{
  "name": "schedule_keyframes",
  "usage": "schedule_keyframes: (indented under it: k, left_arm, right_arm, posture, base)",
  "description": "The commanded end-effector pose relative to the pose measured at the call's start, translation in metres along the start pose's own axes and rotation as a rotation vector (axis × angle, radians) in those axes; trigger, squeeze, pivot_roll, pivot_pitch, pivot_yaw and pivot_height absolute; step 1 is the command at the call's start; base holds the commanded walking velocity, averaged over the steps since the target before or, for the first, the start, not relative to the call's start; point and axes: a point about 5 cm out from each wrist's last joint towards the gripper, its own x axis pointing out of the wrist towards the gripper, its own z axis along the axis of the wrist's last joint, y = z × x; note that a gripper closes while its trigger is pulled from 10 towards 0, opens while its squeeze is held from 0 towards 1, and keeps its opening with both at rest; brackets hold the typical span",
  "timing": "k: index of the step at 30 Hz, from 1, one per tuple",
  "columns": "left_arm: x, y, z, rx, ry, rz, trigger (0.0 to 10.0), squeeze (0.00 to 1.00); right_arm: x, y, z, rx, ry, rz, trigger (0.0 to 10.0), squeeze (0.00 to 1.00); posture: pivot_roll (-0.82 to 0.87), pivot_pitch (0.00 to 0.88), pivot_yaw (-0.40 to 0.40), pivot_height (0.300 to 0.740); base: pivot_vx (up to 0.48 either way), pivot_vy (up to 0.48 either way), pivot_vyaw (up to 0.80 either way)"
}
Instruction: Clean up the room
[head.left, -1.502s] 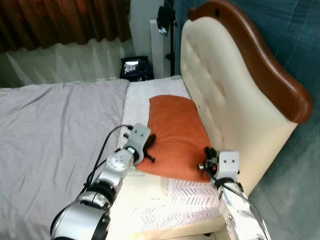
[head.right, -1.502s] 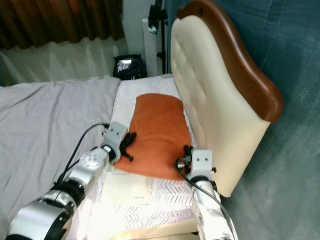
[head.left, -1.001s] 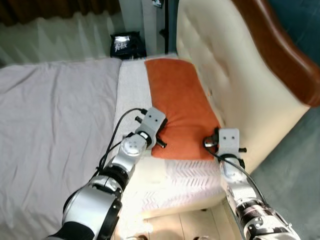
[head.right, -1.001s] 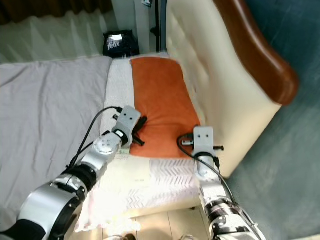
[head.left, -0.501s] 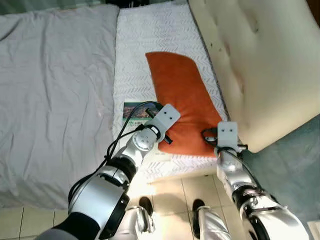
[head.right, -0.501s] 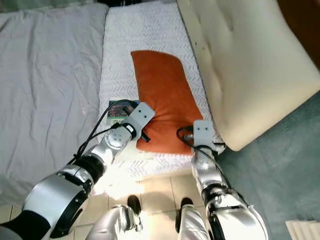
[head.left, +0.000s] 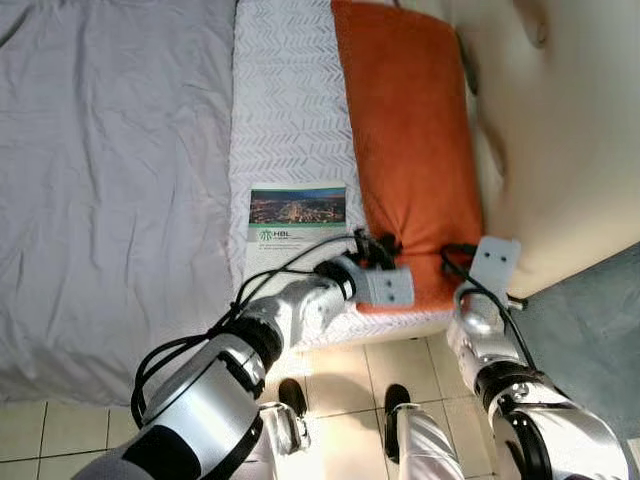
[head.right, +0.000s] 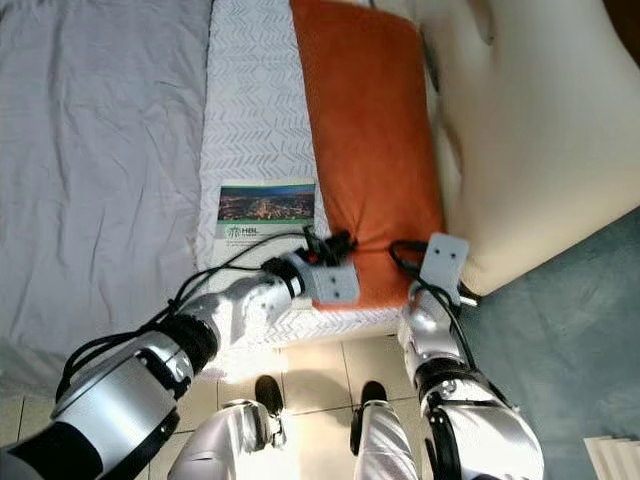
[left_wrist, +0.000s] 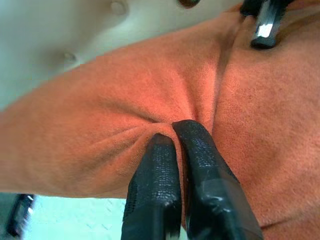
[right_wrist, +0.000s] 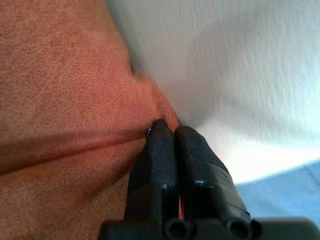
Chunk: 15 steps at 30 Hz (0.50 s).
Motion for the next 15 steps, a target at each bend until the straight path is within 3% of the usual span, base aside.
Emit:
schedule_keyframes:
  k: [1,2,3,5,6,12,15]
  left_arm:
    - [-0.020,-0.009,-0.034,-0.071,0.174,-0.023,10.0,0.00]
    - [-0.023,-0.010,-0.040,-0.120,0.220,-0.016,10.0,0.00]
    - [-0.027,-0.009,-0.049,-0.194,0.293,0.017,10.0,0.76]
    - [-0.028,-0.009,-0.051,-0.207,0.304,0.014,10.0,0.76]
    - [-0.028,-0.008,-0.051,-0.190,0.300,0.013,10.0,1.00]
    - [-0.025,0.018,-0.055,-0.129,0.295,0.051,10.0,1.00]
    - [-0.024,0.038,-0.058,-0.164,0.302,0.112,10.0,1.00]
  right_arm:
    - [0.011,-0.055,-0.015,-0.073,0.061,-0.209,10.0,0.00]
    - [0.010,-0.054,-0.020,-0.119,0.083,-0.190,10.0,0.00]
    - [0.007,-0.053,-0.027,-0.159,0.109,-0.170,10.0,1.00]
    - [0.007,-0.053,-0.027,-0.164,0.111,-0.172,10.0,1.00]
    - [0.007,-0.052,-0.027,-0.158,0.112,-0.173,10.0,1.00]
    - [0.007,-0.041,-0.019,-0.106,0.095,-0.179,10.0,1.00]
    - [0.009,-0.035,-0.010,-0.101,0.065,-0.157,10.0,1.00]
  posture:
    - [-0.14,0.441,0.047,0.740]
    - [-0.13,0.438,0.049,0.740]
    - [-0.13,0.440,0.050,0.740]
    - [-0.13,0.440,0.050,0.740]
    - [-0.13,0.444,0.054,0.740]
    - [-0.13,0.438,0.058,0.740]
    - [-0.12,0.434,0.056,0.740]
  base:
    - [0.000,0.000,0.00]
    - [0.000,0.000,0.00]
    - [0.000,0.000,0.00]
    - [0.000,0.000,0.00]
    - [0.000,0.000,0.00]
    - [0.000,0.000,0.00]
    - [0.000,0.000,0.00]
